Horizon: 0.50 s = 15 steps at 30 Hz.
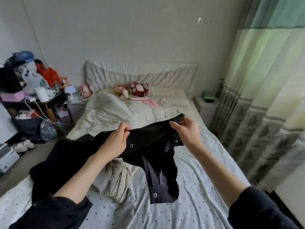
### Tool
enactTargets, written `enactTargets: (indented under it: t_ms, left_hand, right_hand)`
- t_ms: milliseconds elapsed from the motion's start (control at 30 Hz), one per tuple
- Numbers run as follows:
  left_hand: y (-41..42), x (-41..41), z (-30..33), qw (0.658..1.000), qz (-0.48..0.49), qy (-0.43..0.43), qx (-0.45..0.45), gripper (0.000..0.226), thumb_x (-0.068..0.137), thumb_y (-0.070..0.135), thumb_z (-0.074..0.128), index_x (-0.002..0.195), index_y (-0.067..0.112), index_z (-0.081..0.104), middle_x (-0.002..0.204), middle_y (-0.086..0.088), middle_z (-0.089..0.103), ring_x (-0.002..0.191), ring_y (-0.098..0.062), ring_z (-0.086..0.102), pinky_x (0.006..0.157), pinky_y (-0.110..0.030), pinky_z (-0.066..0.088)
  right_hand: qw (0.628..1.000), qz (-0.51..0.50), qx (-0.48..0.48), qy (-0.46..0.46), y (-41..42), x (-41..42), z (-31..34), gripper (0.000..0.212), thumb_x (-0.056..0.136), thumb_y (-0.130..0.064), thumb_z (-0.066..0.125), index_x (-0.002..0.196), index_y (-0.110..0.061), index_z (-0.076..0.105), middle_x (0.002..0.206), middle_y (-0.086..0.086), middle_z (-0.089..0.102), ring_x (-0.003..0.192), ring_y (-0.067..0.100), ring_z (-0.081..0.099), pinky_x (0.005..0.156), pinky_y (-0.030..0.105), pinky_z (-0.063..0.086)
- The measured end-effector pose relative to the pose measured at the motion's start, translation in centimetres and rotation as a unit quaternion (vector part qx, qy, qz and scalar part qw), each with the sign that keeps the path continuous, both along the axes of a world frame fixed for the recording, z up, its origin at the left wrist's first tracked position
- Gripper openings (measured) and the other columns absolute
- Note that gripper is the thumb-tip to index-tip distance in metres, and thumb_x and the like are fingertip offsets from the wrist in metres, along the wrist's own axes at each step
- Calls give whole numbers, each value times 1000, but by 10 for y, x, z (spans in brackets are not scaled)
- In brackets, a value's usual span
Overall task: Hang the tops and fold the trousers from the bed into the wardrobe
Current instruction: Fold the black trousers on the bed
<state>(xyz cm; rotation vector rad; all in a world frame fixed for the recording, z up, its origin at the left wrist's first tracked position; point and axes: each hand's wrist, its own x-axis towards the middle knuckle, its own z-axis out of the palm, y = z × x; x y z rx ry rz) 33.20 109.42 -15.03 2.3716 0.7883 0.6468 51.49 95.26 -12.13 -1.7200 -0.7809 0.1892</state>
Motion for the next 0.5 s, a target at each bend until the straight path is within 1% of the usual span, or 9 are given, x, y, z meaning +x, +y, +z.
enactTargets:
  t_ms: [67,100,167,233,300,400,433,467,500]
  left_hand:
    - [-25,7,12,1000,-21,5,-5,7,100,25,35,99,20,38,79,-1,49,69,-16,45,67,-33,37]
    - [-40,12,19,999,-30,13,-9,10,100,29,37,103,20,40,82,5,49,74,-13,46,72,-33,38]
    - [-58,15,24,997,-42,64,-30,21,96,37,45,113,24,45,95,13,51,89,-8,51,81,-29,41]
    - [-67,16,19,989,-71,123,-42,26,91,37,55,114,25,51,103,11,59,94,-8,58,84,-28,48]
    - [-71,16,8,983,-89,157,-31,21,90,32,59,106,18,57,97,5,62,89,-12,60,78,-25,49]
    - [-77,19,-4,983,-77,168,-3,22,89,32,59,87,10,58,86,1,54,82,-16,54,67,-22,40]
    - [-77,19,-4,985,-70,159,-5,23,88,33,61,81,12,57,84,2,53,81,-16,52,65,-22,38]
    - [-76,20,-4,987,-66,145,-13,23,87,33,63,76,14,55,82,2,54,78,-16,53,63,-22,37]
    - [-75,21,-3,989,-61,130,-20,23,86,34,65,76,16,56,80,1,57,75,-16,54,62,-22,37]
  right_hand:
    - [1000,-17,11,-9,-24,8,8,15,78,-19,68,68,-11,62,72,3,66,74,25,64,67,38,52]
    - [999,-27,18,-8,-37,14,12,17,78,-20,68,69,-8,62,72,6,66,75,27,64,68,40,52]
    - [999,-42,28,-9,-54,19,13,21,77,-22,68,71,-3,62,74,11,67,76,30,64,68,41,52]
    - [998,-52,22,-24,-65,20,12,24,75,-26,68,71,-3,62,77,10,66,77,28,63,69,39,51]
    - [998,-50,10,-35,-71,19,10,26,75,-27,69,71,-2,62,77,9,65,75,24,61,66,36,48]
    - [998,-53,0,-30,-81,18,2,33,76,-23,70,71,8,60,66,16,59,61,26,53,56,28,38]
    - [999,-50,-7,-18,-84,19,-2,37,77,-25,70,69,9,59,63,20,57,57,28,50,54,27,35]
    - [999,-45,-17,-3,-89,19,-5,43,78,-28,70,62,8,54,57,19,52,52,25,45,52,27,32]
    - [999,-41,-26,16,-93,21,-8,50,81,-32,69,54,2,45,51,13,42,48,19,38,49,26,28]
